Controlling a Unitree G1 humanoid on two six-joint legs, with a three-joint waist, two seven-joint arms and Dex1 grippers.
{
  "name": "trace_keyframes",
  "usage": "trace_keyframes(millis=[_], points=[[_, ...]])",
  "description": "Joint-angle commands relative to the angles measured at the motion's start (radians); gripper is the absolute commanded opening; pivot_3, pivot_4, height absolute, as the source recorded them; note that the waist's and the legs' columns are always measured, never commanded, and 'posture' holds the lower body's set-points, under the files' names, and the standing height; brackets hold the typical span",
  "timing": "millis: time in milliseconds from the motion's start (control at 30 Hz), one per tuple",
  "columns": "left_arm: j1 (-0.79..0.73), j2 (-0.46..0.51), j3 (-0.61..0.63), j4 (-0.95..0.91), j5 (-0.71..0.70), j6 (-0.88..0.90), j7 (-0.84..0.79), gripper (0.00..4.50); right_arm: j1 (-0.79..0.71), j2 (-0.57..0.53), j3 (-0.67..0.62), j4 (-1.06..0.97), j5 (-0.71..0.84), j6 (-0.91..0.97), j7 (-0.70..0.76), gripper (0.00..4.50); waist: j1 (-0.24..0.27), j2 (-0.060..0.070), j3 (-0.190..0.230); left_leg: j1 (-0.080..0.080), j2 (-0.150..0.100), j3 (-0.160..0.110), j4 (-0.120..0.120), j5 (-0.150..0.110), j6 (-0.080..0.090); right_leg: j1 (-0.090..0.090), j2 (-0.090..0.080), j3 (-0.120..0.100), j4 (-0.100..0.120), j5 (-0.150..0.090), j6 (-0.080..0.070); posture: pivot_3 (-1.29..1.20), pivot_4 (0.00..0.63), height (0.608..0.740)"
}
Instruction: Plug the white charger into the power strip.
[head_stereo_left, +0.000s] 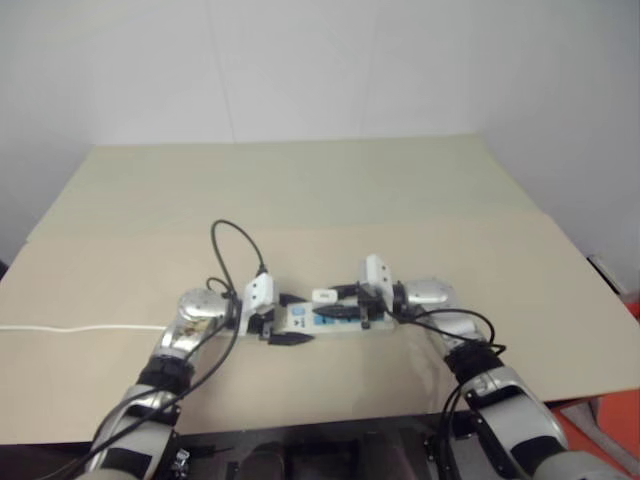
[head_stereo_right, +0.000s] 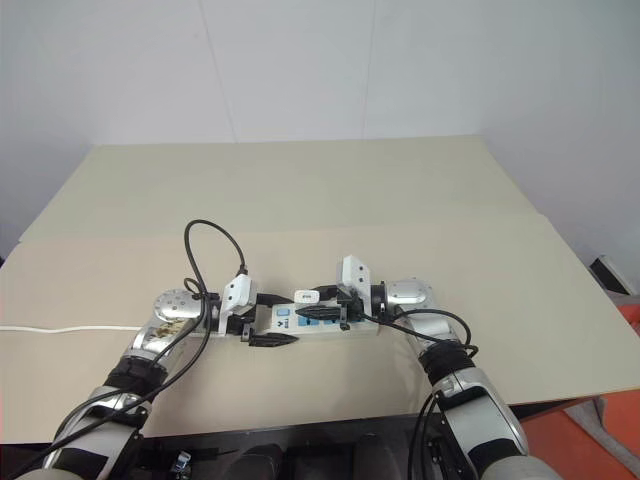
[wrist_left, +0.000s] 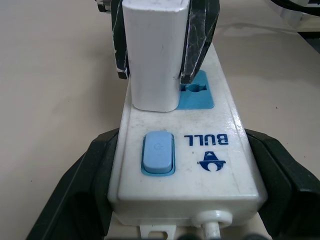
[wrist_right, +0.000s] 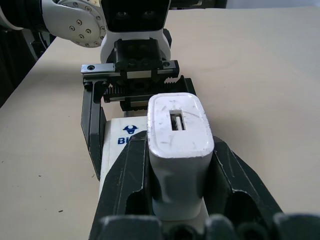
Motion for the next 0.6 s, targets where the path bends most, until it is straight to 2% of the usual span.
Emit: trace_keyframes(millis=[33, 267, 500, 600], points=[[0.027, 0.078, 0.018, 0.001, -0.001, 0.014, -0.044, 3.3, 0.078, -0.078, 0.047, 0.198, -0.136, 0.093, -0.011, 1.12, 0.0, 0.0, 0.0, 0.0, 0.0, 0.0, 0.0, 0.0, 0.0, 0.0, 0.0, 0.0, 0.0, 0.0, 0.0, 0.0, 0.15, 0.74], [0.035, 0.077, 0.016, -0.009, -0.006, 0.018, -0.037, 3.3, 0.059, -0.067, 0.075, 0.177, -0.137, 0.102, 0.008, 1.12, -0.002, 0.0, 0.0, 0.0, 0.004, 0.0, 0.0, -0.001, -0.001, 0.0, 0.003, 0.0, 0.0, -0.001, 0.0, 0.0, 0.15, 0.74], [0.038, 0.073, 0.008, -0.017, -0.012, 0.022, -0.026, 3.3, 0.049, -0.059, 0.078, 0.12, -0.119, 0.157, 0.032, 3.55, -0.002, -0.003, -0.003, 0.003, 0.015, 0.001, 0.0, -0.005, -0.007, 0.0, 0.013, 0.0, 0.001, -0.002, -0.009, 0.0, 0.15, 0.74], [0.029, 0.064, 0.004, -0.008, -0.007, 0.019, -0.016, 3.3, 0.05, -0.06, 0.077, 0.094, -0.12, 0.159, 0.03, 4.48, -0.003, -0.004, -0.003, 0.004, 0.016, 0.001, 0.0, -0.006, -0.007, 0.001, 0.015, 0.001, 0.002, -0.005, -0.005, 0.0, 0.15, 0.74]])
